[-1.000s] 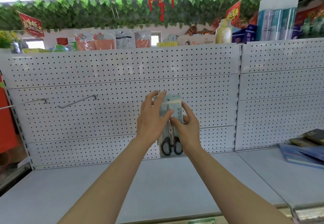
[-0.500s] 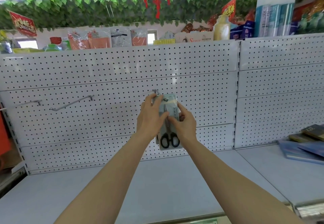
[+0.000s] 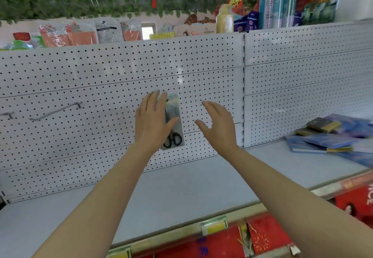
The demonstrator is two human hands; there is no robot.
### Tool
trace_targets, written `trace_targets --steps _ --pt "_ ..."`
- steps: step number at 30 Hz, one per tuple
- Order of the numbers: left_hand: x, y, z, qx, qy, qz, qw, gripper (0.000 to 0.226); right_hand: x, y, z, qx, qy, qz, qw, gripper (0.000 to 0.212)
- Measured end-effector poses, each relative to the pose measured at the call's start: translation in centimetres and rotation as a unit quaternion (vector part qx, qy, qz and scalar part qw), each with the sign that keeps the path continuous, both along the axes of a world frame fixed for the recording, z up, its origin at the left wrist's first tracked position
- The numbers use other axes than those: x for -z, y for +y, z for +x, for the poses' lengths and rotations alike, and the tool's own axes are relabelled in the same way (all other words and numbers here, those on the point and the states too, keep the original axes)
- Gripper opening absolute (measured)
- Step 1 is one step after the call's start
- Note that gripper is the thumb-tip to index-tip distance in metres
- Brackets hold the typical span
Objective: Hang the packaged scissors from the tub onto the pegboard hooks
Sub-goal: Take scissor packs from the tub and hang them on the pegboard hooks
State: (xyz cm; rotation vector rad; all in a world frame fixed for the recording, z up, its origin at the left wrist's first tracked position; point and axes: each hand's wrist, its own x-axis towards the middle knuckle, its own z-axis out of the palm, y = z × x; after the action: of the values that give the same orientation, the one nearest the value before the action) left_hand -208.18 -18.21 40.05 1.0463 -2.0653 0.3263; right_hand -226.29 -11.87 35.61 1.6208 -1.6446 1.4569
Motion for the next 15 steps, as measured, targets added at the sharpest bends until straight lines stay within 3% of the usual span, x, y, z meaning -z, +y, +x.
trace_targets --steps 5,9,15 --pt "2.3 6.4 -3.6 0.072 -0.057 -0.055 0.994 0.074 1.1 7.7 -4.3 0.079 0.144 0.000 0.986 0.056" --pt "6.2 12.1 -8.2 0.135 -0.096 -0.079 0.983 0.069 3.5 14.7 -8.5 0.122 0.190 0.017 0.974 0.054" --pt "15.9 20.7 -16.8 0.198 -0.150 0.019 0.968 0.068 12.0 25.9 -16.1 0.176 0.192 0.101 0.960 0.051"
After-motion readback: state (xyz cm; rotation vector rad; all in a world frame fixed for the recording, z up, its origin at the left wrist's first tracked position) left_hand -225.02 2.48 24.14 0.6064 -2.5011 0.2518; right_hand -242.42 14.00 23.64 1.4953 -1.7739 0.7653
